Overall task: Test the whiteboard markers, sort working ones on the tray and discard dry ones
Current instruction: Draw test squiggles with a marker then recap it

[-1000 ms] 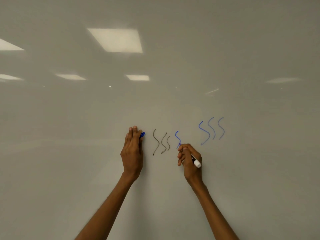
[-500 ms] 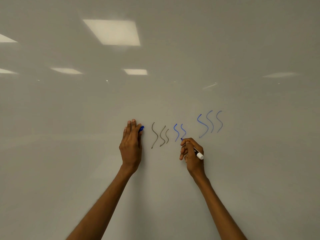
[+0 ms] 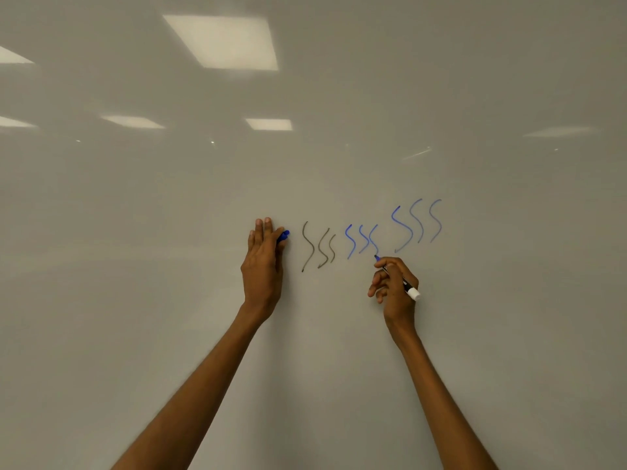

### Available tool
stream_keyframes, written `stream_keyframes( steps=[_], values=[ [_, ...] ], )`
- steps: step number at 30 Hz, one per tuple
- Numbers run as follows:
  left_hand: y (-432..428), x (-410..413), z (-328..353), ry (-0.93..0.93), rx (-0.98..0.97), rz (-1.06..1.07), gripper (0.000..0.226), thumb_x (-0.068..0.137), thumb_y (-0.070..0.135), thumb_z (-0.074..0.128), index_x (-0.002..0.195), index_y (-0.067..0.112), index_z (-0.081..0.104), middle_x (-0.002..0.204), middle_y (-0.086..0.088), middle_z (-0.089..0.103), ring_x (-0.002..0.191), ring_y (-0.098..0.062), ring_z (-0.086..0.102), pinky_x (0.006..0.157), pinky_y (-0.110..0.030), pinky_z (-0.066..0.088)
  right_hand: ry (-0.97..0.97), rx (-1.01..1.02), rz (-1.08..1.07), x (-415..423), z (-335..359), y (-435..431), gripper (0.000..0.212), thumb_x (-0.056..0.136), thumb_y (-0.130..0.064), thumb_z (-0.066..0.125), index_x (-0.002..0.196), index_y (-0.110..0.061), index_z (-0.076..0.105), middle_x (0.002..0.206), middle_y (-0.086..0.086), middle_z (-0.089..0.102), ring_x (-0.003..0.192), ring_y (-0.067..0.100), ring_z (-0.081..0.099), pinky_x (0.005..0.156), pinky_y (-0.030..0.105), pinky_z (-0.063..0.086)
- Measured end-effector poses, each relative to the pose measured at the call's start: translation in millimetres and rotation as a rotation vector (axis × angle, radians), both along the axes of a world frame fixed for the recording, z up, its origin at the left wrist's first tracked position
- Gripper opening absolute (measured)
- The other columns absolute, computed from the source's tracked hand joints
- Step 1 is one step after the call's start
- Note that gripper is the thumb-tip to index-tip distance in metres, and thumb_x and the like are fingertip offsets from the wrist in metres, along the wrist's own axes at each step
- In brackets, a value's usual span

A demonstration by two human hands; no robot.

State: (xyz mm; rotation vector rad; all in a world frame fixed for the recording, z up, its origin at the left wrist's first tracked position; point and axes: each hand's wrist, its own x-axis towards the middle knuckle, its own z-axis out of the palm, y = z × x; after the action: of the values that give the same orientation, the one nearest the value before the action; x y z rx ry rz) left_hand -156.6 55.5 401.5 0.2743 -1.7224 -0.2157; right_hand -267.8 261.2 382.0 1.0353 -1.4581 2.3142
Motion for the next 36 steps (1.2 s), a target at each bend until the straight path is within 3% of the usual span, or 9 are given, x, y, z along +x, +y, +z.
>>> stream_keyframes(
  steps=[2, 5, 8, 13, 18, 23, 36],
  values=[
    [7.3, 8.2, -4.7, 0.005, 0.006, -0.053, 0.036, 0.101, 0.023, 0.039, 0.135, 0.012, 0.049, 0.147, -0.009, 0.042, 0.143, -0.016, 0.027, 0.115, -0.042, 0.030, 0.009, 0.066, 0.053, 3.8, -11.8, -1.2, 0.025, 0.088, -0.026, 0.044, 0.092, -0.008, 0.061, 0.060, 0.008, 0.054, 0.047, 0.023, 0.051, 0.045, 0.027, 0.027],
    [25.9, 27.1, -28.8, -0.010, -0.018, -0.167, 0.028, 0.098, 0.011, 0.052, 0.126, 0.010, 0.055, 0.130, -0.006, 0.059, 0.133, 0.007, 0.025, 0.112, -0.044, 0.033, -0.041, 0.053, 0.142, 13.5, -29.0, 0.0, 0.031, 0.089, -0.035, 0.047, 0.110, -0.012, 0.049, 0.069, 0.011, 0.057, 0.049, 0.022, 0.053, 0.043, 0.025, 0.031],
    [37.7, 45.3, -69.0, -0.169, 0.100, -0.370, 0.025, 0.094, 0.018, 0.060, 0.120, 0.020, 0.057, 0.117, 0.008, 0.064, 0.113, -0.004, 0.058, 0.100, -0.034, 0.048, -0.088, 0.064, 0.216, 27.7, -52.9, 0.3, 0.032, 0.086, -0.036, 0.052, 0.106, -0.012, 0.046, 0.075, 0.011, 0.060, 0.058, 0.022, 0.058, 0.044, 0.024, 0.038],
    [46.5, 64.9, -139.7, -0.332, 0.437, -0.556, 0.030, 0.085, 0.009, 0.070, 0.112, 0.017, 0.060, 0.110, 0.006, 0.069, 0.104, -0.003, 0.065, 0.093, -0.022, 0.050, -0.116, 0.306, 0.325, 49.5, -110.0, -4.9, 0.014, 0.083, -0.019, 0.065, 0.093, -0.009, 0.064, 0.080, 0.015, 0.068, 0.070, 0.023, 0.060, 0.050, 0.030, 0.044],
    [47.0, 79.5, -175.2, -0.413, 0.539, -0.557, 0.031, 0.081, 0.006, 0.073, 0.106, 0.016, 0.057, 0.101, 0.006, 0.073, 0.098, -0.005, 0.068, 0.091, -0.014, 0.047, -0.189, 0.420, 0.350, 68.3, -153.5, -8.2, 0.008, 0.090, -0.012, 0.065, 0.091, -0.015, 0.072, 0.079, 0.011, 0.072, 0.067, 0.020, 0.061, 0.052, 0.029, 0.046],
    [49.1, 87.9, -190.7, -0.442, 0.543, -0.543, 0.030, 0.082, 0.009, 0.073, 0.108, 0.017, 0.059, 0.104, 0.006, 0.072, 0.099, -0.002, 0.067, 0.088, -0.009, 0.044, -0.210, 0.430, 0.366, 75.7, -170.3, -6.8, 0.008, 0.091, -0.013, 0.064, 0.093, -0.011, 0.072, 0.079, 0.012, 0.072, 0.066, 0.020, 0.062, 0.052, 0.028, 0.046],
    [62.0, 97.9, -196.5, -0.696, 0.347, -0.435, 0.029, 0.093, 0.027, 0.059, 0.120, 0.017, 0.066, 0.116, 0.002, 0.069, 0.106, -0.009, 0.062, 0.098, -0.032, 0.048, -0.311, 0.431, 0.428, 83.0, -183.6, -5.4, 0.019, 0.091, -0.014, 0.063, 0.100, 0.001, 0.071, 0.078, 0.014, 0.073, 0.064, 0.017, 0.064, 0.054, 0.023, 0.051]
  ],
)
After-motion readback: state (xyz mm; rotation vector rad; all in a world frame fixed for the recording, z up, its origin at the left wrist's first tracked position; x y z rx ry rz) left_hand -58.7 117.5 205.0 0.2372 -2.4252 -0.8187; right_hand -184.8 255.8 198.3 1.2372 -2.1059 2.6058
